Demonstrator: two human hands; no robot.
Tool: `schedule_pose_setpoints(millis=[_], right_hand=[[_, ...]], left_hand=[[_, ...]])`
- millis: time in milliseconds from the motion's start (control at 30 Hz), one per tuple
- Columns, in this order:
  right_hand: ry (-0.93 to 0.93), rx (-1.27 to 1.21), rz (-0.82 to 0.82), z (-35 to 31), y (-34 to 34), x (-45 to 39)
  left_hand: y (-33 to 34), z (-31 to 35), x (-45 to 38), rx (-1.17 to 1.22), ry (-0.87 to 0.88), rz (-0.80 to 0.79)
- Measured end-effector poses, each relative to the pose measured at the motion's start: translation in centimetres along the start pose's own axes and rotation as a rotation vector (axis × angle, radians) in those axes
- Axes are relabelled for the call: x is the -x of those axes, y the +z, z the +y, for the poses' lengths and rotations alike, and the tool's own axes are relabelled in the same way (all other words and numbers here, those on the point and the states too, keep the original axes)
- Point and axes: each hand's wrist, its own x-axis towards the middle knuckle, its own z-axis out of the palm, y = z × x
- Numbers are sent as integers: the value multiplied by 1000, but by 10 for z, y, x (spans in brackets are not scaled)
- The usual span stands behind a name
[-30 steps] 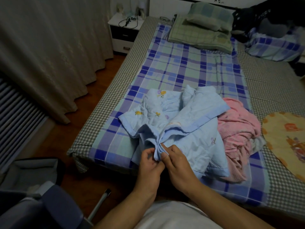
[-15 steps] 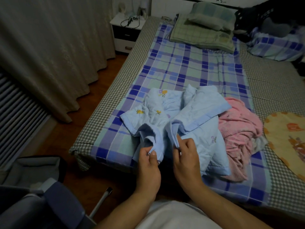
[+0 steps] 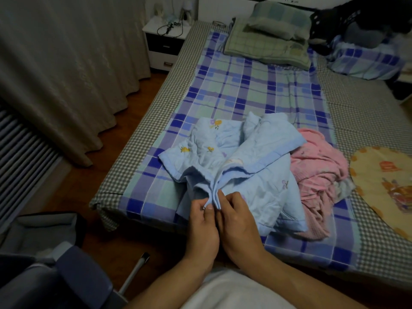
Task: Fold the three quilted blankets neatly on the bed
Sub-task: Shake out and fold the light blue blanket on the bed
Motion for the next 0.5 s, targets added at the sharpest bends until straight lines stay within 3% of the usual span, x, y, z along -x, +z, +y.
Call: schedule_pose_setpoints(millis=[200, 367, 500], right_hand=[[43, -26, -12, 4, 1, 2], [7, 25, -55, 8, 2, 4], [-54, 65, -98, 9, 2, 6]], left_hand=[[2, -1, 1, 16, -10, 3], [-1, -1, 1, 58, -53, -46], [-5, 1, 0, 5, -23, 5]])
